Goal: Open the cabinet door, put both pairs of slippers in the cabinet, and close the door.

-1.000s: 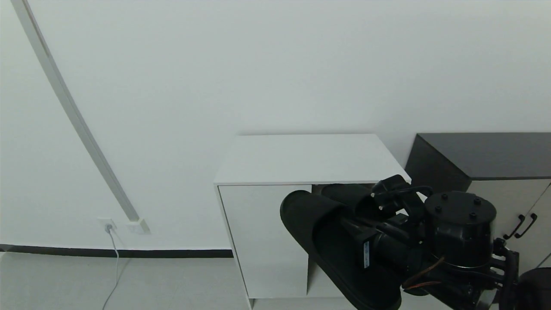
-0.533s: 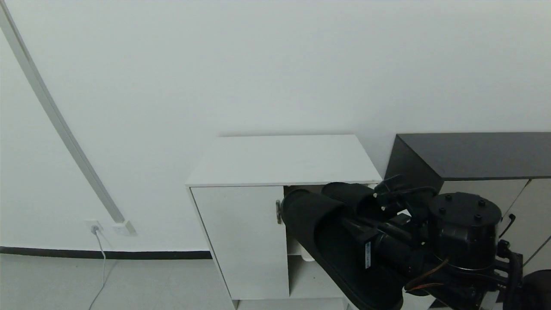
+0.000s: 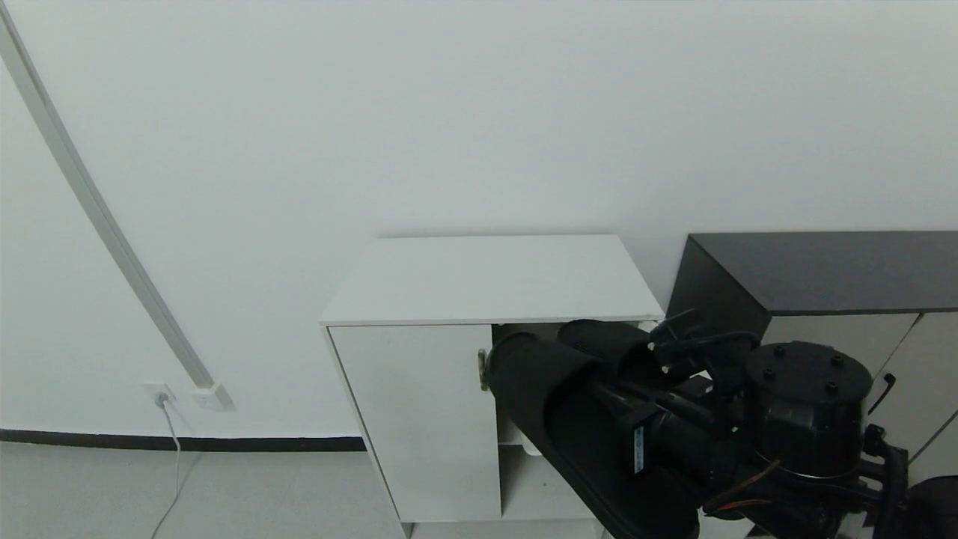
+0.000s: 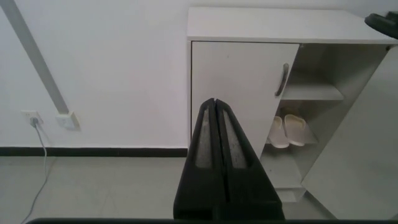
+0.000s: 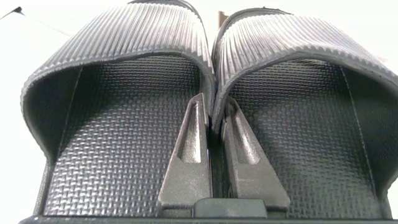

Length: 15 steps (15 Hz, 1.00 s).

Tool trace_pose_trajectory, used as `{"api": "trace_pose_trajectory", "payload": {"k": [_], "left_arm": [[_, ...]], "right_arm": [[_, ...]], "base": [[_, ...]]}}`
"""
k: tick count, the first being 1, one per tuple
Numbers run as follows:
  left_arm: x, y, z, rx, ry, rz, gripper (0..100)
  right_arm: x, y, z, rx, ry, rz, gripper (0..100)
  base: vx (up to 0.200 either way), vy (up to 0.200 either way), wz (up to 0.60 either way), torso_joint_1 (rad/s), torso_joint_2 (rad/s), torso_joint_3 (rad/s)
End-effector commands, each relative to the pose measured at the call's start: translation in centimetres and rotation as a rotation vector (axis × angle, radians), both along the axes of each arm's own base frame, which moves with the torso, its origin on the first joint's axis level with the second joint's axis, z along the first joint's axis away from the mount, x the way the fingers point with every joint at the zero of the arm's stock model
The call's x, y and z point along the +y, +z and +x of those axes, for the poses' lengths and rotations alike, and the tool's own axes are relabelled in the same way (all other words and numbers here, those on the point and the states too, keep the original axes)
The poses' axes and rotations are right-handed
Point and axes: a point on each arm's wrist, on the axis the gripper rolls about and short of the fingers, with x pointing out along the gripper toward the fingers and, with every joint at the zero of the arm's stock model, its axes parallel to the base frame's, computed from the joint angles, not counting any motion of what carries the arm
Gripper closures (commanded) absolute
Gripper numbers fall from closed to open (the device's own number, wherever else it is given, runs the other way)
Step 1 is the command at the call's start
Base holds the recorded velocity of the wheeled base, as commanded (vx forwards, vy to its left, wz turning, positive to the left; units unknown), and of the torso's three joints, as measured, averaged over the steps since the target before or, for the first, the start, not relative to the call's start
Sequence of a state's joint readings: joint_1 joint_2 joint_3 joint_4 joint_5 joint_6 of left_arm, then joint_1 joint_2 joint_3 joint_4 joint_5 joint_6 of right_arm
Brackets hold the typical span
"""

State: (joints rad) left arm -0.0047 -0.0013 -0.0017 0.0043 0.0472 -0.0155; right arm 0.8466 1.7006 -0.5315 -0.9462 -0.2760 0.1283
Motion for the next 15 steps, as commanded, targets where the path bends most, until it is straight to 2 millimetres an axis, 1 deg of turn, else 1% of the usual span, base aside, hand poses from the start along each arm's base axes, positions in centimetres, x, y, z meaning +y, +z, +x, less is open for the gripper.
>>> {"api": "trace_pose_trajectory", "payload": {"k": [1, 10, 15], "left_arm": [[0.0, 0.0, 0.0, 0.002, 0.000, -0.001, 100], [0.0, 0.0, 0.0, 0.002, 0.000, -0.001, 100], [0.0, 0.0, 0.0, 0.002, 0.000, -0.001, 100]], "right_arm": [[0.2, -0.5, 0.1, 0.005, 0.002, -0.007, 100], [0.4, -1.0, 0.3, 0.007, 0.000, -0.010, 100], [0.6, -1.7, 0.6, -0.004, -0.001, -0.008, 100]], "base": [[0.000, 0.000, 0.00, 0.000, 0.00, 0.000], [0.000, 0.000, 0.00, 0.000, 0.00, 0.000], [0.000, 0.000, 0.00, -0.138, 0.31, 0.173]]}}
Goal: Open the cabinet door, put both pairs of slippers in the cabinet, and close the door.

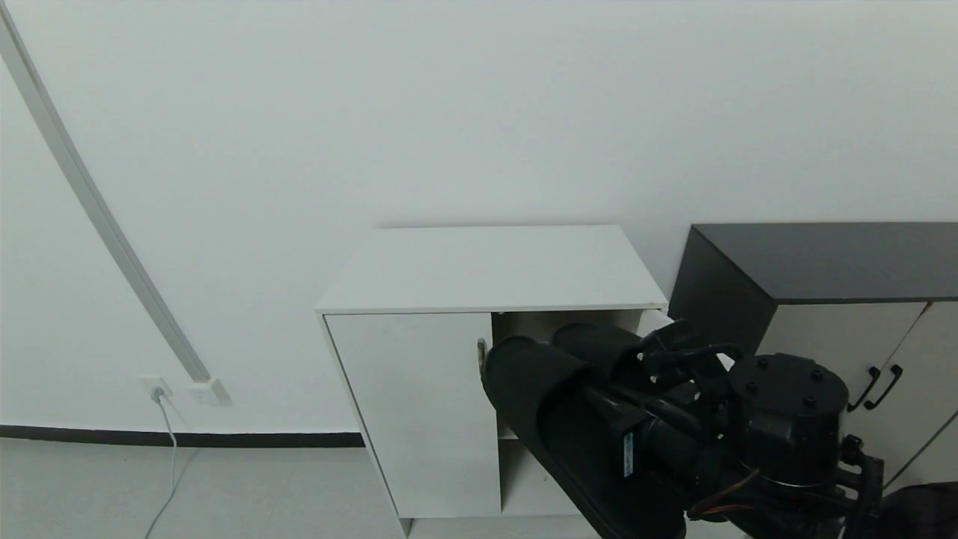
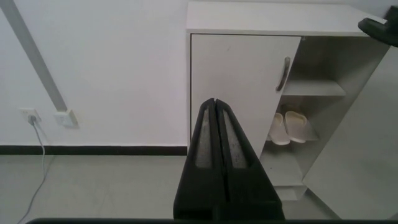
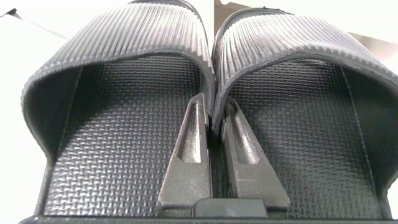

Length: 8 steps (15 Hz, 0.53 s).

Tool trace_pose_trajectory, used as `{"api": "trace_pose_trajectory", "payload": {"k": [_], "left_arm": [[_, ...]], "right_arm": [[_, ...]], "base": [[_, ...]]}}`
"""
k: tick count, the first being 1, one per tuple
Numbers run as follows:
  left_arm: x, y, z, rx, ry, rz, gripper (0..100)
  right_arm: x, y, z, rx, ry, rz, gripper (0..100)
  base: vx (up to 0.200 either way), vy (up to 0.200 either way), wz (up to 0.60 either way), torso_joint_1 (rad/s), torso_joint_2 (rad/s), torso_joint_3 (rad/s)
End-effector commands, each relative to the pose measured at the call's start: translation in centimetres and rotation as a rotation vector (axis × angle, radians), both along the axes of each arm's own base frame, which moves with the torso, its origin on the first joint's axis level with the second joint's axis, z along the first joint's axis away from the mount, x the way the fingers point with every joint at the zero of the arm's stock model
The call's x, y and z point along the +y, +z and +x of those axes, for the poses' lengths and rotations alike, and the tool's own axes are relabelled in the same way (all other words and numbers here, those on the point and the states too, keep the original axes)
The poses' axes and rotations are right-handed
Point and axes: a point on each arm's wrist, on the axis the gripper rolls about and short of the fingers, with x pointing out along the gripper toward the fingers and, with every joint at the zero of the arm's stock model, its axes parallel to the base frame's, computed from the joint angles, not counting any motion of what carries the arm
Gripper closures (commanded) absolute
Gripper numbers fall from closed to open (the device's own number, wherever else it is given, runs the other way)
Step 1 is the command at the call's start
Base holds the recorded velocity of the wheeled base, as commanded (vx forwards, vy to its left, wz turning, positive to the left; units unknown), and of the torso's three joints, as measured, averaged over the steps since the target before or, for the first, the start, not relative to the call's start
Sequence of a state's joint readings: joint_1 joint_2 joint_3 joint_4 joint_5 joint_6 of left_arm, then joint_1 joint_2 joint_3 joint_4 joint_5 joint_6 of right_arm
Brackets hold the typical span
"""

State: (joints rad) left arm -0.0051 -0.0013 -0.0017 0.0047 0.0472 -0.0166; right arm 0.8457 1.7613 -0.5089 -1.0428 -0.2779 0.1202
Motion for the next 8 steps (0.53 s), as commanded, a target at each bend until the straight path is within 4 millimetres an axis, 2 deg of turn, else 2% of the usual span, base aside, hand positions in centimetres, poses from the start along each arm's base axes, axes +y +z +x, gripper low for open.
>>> {"api": "trace_pose_trajectory", "payload": {"k": [1, 8], "left_arm": [[0.00, 0.00, 0.01, 0.001, -0.001, 0.000, 100], [0.00, 0.00, 0.01, 0.001, 0.001, 0.000, 100]], "right_arm": [[0.14, -0.36, 0.14, 0.004, 0.000, -0.005, 100], [0.15, -0.39, 0.09, 0.005, 0.001, -0.007, 100]], "base": [[0.000, 0.000, 0.00, -0.183, 0.43, 0.237], [0.000, 0.000, 0.00, -0.228, 0.54, 0.309]]}}
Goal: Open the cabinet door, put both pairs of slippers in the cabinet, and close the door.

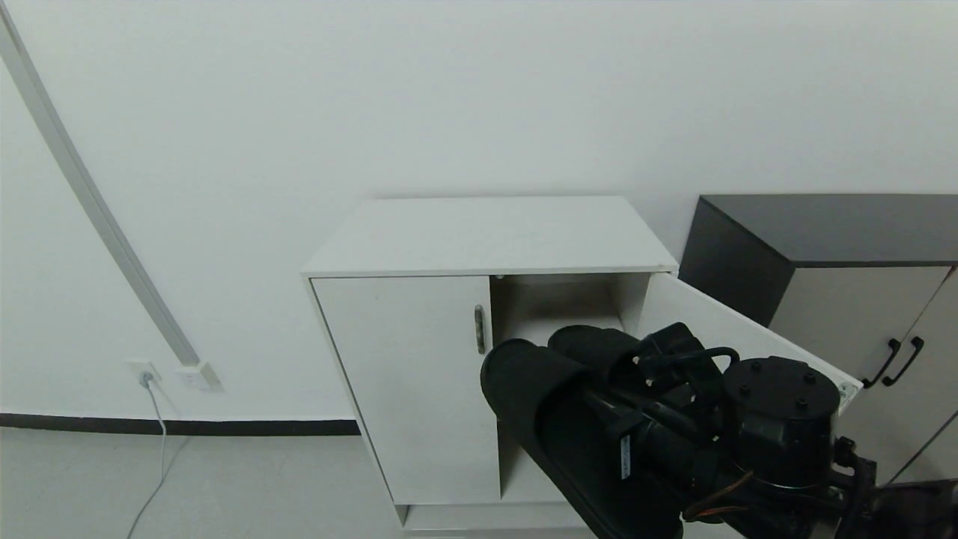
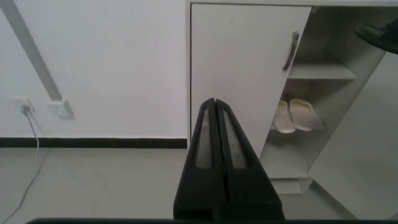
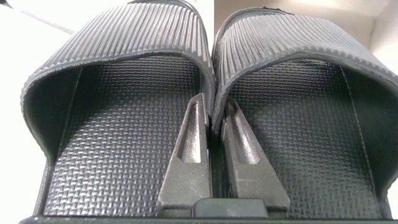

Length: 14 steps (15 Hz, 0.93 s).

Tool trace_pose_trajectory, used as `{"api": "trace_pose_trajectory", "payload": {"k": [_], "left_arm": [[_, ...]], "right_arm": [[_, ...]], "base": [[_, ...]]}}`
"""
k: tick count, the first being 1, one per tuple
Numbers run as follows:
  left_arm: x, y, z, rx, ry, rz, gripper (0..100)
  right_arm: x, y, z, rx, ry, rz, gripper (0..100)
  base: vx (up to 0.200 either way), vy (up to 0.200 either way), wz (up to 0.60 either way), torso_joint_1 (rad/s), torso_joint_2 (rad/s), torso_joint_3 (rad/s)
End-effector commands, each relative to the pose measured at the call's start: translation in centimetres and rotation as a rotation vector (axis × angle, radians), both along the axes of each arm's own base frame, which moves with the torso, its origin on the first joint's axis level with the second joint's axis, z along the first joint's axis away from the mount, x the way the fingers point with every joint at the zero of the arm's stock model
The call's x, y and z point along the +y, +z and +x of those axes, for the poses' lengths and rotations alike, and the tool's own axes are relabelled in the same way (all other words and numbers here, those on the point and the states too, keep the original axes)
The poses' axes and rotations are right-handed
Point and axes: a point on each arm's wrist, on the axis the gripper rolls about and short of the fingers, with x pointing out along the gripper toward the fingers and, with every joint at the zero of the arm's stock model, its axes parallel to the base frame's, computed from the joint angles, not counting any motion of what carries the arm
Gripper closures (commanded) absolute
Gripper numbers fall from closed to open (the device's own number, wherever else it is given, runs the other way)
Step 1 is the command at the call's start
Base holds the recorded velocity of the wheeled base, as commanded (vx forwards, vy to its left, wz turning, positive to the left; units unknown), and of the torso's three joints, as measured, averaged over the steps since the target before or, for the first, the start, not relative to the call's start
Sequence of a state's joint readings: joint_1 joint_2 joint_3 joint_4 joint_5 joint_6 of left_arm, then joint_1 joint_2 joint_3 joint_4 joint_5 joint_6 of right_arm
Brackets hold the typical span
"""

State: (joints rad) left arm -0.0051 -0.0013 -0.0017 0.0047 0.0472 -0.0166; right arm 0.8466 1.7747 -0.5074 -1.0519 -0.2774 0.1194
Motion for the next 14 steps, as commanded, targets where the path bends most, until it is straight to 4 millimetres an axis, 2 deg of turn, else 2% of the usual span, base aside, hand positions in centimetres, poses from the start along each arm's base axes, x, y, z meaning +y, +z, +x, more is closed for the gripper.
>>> {"api": "trace_pose_trajectory", "payload": {"k": [1, 14], "left_arm": [[0.00, 0.00, 0.01, 0.001, 0.001, 0.000, 100], [0.00, 0.00, 0.01, 0.001, 0.001, 0.000, 100]], "right_arm": [[-0.03, -0.14, -0.04, 0.003, 0.000, -0.005, 100], [-0.07, -0.28, -0.07, -0.003, 0.003, -0.004, 100]], "base": [[0.000, 0.000, 0.00, -0.212, 0.52, 0.315], [0.000, 0.000, 0.00, -0.169, 0.49, 0.322]]}}
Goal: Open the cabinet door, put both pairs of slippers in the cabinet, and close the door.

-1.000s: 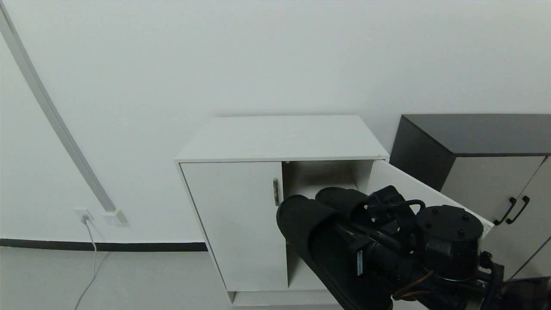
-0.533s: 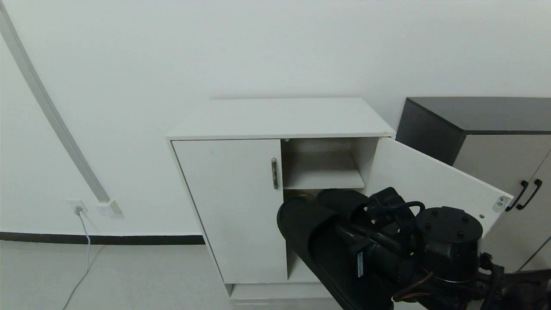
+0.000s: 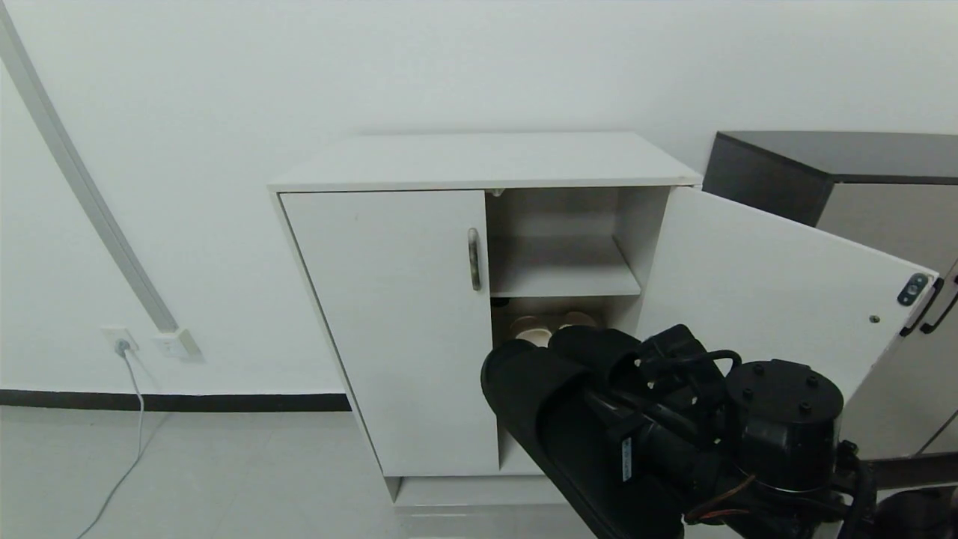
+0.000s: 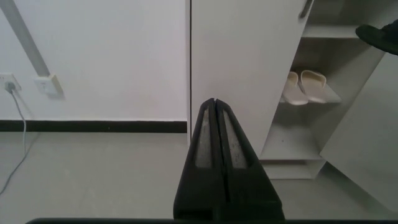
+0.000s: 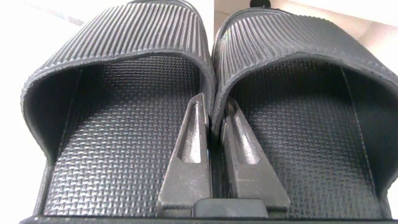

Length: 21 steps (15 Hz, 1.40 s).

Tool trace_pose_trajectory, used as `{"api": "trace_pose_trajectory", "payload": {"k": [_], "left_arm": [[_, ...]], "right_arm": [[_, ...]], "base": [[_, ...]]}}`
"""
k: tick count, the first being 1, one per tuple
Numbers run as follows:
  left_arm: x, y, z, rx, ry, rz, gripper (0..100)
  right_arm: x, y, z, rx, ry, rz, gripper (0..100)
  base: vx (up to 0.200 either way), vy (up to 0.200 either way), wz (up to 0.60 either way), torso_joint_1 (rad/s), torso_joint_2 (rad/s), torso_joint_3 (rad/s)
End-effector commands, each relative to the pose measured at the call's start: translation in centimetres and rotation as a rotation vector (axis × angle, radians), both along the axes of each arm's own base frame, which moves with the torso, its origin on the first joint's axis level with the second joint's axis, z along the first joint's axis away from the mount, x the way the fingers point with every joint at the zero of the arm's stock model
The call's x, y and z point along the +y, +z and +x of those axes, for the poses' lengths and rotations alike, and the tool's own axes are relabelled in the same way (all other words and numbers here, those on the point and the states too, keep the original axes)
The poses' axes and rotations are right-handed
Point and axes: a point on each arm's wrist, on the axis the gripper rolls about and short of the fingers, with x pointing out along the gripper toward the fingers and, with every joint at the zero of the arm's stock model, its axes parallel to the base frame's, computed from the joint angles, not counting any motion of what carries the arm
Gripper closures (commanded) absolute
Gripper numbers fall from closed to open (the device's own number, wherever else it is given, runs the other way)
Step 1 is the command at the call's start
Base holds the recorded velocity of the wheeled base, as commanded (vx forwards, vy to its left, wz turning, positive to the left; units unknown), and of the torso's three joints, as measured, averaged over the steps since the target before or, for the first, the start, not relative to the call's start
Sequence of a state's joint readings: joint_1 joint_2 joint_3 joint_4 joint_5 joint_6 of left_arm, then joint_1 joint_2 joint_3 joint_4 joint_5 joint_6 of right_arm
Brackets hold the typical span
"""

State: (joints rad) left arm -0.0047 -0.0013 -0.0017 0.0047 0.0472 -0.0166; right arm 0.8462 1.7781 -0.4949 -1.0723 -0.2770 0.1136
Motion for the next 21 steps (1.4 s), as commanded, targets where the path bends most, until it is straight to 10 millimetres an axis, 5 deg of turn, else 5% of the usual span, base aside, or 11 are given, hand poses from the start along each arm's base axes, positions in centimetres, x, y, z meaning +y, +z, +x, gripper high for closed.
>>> {"api": "trace_pose_trajectory", "payload": {"k": [1, 10, 19, 21], "left_arm": [[0.0, 0.0, 0.0, 0.001, -0.001, 0.000, 100], [0.0, 0.0, 0.0, 0.001, 0.000, 0.000, 100], [0.0, 0.0, 0.0, 0.001, 0.000, 0.000, 100], [0.0, 0.0, 0.0, 0.001, -0.001, 0.000, 100]], "right_arm": [[0.1, -0.3, 0.1, 0.003, 0.000, -0.004, 100], [0.3, -0.7, 0.3, -0.036, 0.004, 0.008, 100], [0.4, -1.1, 1.0, -0.066, -0.039, -0.023, 100], [2.5, -0.5, 2.7, -0.102, -0.216, -0.038, 100]], "base": [[0.000, 0.000, 0.00, -0.110, 0.46, 0.344], [0.000, 0.000, 0.00, -0.052, 0.41, 0.358], [0.000, 0.000, 0.00, -0.001, 0.02, 0.019], [0.000, 0.000, 0.00, 0.000, 0.00, 0.000]]}}
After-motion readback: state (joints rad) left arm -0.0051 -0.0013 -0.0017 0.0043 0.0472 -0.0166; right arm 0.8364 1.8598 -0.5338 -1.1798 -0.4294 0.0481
